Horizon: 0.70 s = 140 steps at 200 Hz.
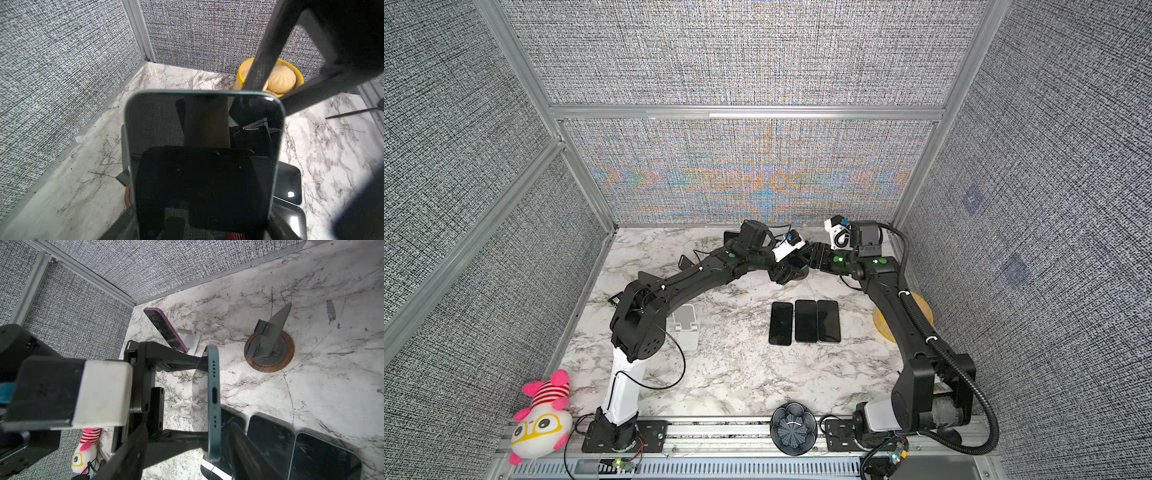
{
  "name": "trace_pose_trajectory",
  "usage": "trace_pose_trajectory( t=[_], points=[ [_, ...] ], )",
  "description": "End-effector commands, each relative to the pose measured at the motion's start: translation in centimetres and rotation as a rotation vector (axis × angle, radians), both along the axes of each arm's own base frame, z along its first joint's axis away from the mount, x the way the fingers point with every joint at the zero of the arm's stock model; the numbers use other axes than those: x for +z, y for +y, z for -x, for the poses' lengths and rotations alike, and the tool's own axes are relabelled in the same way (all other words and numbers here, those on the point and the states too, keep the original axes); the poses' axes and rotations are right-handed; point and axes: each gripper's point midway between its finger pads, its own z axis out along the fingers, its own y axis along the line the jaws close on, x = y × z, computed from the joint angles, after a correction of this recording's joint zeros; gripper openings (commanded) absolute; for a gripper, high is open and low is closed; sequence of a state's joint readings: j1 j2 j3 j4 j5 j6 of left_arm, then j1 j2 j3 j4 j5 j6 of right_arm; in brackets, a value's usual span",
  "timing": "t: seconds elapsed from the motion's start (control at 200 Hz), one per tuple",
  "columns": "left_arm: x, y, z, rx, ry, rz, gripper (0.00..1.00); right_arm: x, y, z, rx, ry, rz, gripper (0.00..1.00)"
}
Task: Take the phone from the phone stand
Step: 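Draw the right gripper back while the left gripper carries the phone toward the flat phones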
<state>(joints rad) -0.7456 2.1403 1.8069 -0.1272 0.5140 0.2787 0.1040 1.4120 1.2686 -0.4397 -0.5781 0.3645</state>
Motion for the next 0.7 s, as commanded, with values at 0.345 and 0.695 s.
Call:
trace_pose_trajectory(
  t=[0.345,0.695],
  points=[
    [2.5,4.4,1.6,0.356,0.066,-0.053,0.24,-3.9,-5.7,4.9,-0.194,0.094,0.176,0.7],
    [-0.8,9.8,6.4,0.839,0.359,-0.186,0.05,-9.5,-6.3,5.8,-0.235,0.16,0.184,0.7]
  ],
)
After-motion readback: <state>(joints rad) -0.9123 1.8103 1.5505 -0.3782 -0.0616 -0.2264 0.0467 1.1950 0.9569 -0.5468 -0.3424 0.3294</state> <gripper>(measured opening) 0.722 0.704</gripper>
